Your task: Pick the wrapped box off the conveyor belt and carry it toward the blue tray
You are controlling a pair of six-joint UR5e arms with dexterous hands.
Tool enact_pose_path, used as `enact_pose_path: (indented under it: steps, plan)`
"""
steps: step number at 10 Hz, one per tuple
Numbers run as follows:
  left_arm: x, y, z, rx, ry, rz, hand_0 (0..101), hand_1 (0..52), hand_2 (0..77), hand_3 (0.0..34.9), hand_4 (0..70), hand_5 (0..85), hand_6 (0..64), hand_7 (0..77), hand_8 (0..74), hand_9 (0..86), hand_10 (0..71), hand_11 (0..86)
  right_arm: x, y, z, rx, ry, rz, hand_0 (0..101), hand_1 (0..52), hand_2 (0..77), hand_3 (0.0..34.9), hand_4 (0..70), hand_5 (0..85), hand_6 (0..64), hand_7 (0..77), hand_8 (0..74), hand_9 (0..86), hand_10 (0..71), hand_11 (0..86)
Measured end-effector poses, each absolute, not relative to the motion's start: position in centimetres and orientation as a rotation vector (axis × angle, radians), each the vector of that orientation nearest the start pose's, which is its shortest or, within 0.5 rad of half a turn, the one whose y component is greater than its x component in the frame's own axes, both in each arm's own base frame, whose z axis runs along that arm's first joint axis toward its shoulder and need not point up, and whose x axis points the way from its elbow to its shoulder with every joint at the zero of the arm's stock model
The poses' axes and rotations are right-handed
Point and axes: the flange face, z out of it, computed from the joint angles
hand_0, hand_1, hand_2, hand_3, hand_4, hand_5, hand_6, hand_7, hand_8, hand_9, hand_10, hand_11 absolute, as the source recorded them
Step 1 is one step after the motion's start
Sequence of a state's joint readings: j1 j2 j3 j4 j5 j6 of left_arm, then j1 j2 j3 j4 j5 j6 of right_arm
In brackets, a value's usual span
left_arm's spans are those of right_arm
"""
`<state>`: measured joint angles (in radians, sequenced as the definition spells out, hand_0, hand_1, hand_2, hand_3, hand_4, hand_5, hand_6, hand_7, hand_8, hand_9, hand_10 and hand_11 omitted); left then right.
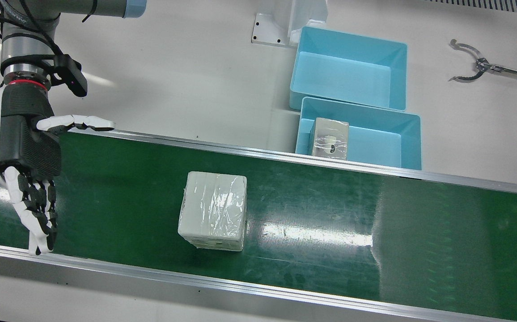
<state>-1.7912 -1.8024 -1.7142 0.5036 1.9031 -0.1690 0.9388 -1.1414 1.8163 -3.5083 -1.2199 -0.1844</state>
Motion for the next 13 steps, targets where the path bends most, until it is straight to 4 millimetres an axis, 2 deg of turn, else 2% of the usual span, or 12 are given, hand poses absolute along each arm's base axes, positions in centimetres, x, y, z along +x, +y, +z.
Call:
enact_pose_path:
  steps: [1, 2, 3, 4, 5, 6, 7, 8, 13]
  plan:
    - [-21.7, -50.8, 54.3, -0.345, 2.104, -2.405, 0, 0.0, 1.1, 0.0, 0.0, 1.1, 0.0, 0.0, 0.0, 0.0, 0.0, 0.0, -22.7, -58.7, 37.8, 0.256, 2.676, -2.010, 48, 15.8, 16.4, 11.2, 7.1, 13.1, 0.0, 4.9, 0.0, 1.6, 0.5, 2.7]
    - [-21.7, -50.8, 54.3, -0.345, 2.104, -2.405, 0, 0.0, 1.1, 0.0, 0.0, 1.1, 0.0, 0.0, 0.0, 0.0, 0.0, 0.0, -23.3, -59.1, 38.1, 0.256, 2.672, -2.026, 48, 12.5, 9.3, 14.7, 3.8, 8.2, 0.0, 0.0, 0.0, 1.6, 0.0, 1.6]
    - [-21.7, -50.8, 54.3, -0.345, 2.104, -2.405, 0, 0.0, 0.5, 0.0, 0.0, 1.1, 0.0, 0.0, 0.0, 0.0, 0.5, 0.0, -24.0, -59.5, 37.9, 0.260, 2.673, -2.029, 47, 12.0, 8.2, 16.0, 2.2, 8.2, 0.0, 0.0, 0.0, 1.6, 0.0, 1.6]
    - [-21.7, -50.8, 54.3, -0.345, 2.104, -2.405, 0, 0.0, 0.5, 0.0, 0.0, 1.1, 0.0, 0.0, 0.0, 0.0, 0.5, 0.0, -24.7, -59.9, 37.4, 0.267, 2.678, -2.027, 46, 9.3, 6.0, 18.2, 0.0, 6.0, 0.0, 0.0, 0.0, 1.6, 0.0, 1.6]
    - [-21.7, -50.8, 54.3, -0.345, 2.104, -2.405, 0, 0.0, 1.1, 0.0, 0.0, 1.1, 0.0, 0.0, 0.0, 0.0, 0.0, 0.0, -25.7, -60.4, 36.7, 0.276, 2.684, -2.021, 46, 9.3, 6.0, 18.2, 0.0, 6.0, 0.0, 0.0, 0.0, 1.6, 0.0, 1.6]
    - [-21.7, -50.8, 54.3, -0.345, 2.104, -2.405, 0, 0.0, 1.1, 0.0, 0.0, 1.1, 0.0, 0.0, 0.0, 0.0, 0.0, 0.0, -26.6, -60.7, 36.1, 0.288, 2.691, -2.017, 46, 12.0, 9.3, 20.9, 0.0, 6.0, 0.0, 0.0, 0.0, 1.6, 0.0, 1.6]
    - [-21.7, -50.8, 54.3, -0.345, 2.104, -2.405, 0, 0.0, 1.1, 0.0, 0.0, 1.1, 0.0, 0.0, 0.0, 0.0, 0.0, 0.0, -27.4, -60.7, 35.6, 0.294, 2.698, -2.013, 46, 12.0, 9.3, 20.9, 0.0, 6.0, 0.0, 0.0, 0.0, 1.6, 0.0, 1.6]
    - [-21.7, -50.8, 54.3, -0.345, 2.104, -2.405, 0, 0.0, 1.1, 0.0, 0.0, 1.1, 0.0, 0.5, 0.0, 0.0, 0.5, 0.0, -28.1, -60.7, 35.2, 0.298, 2.707, -2.006, 46, 12.0, 11.4, 22.5, 0.0, 6.5, 0.0, 0.0, 0.0, 1.6, 0.0, 1.6]
    - [-21.7, -50.8, 54.3, -0.345, 2.104, -2.405, 0, 0.0, 1.1, 0.0, 0.0, 1.1, 0.0, 0.5, 0.0, 0.0, 0.5, 0.0, -29.7, -60.5, 34.8, 0.314, 2.719, -2.009, 46, 12.0, 13.1, 21.1, 0.0, 8.2, 0.0, 0.0, 0.0, 1.6, 0.0, 1.6]
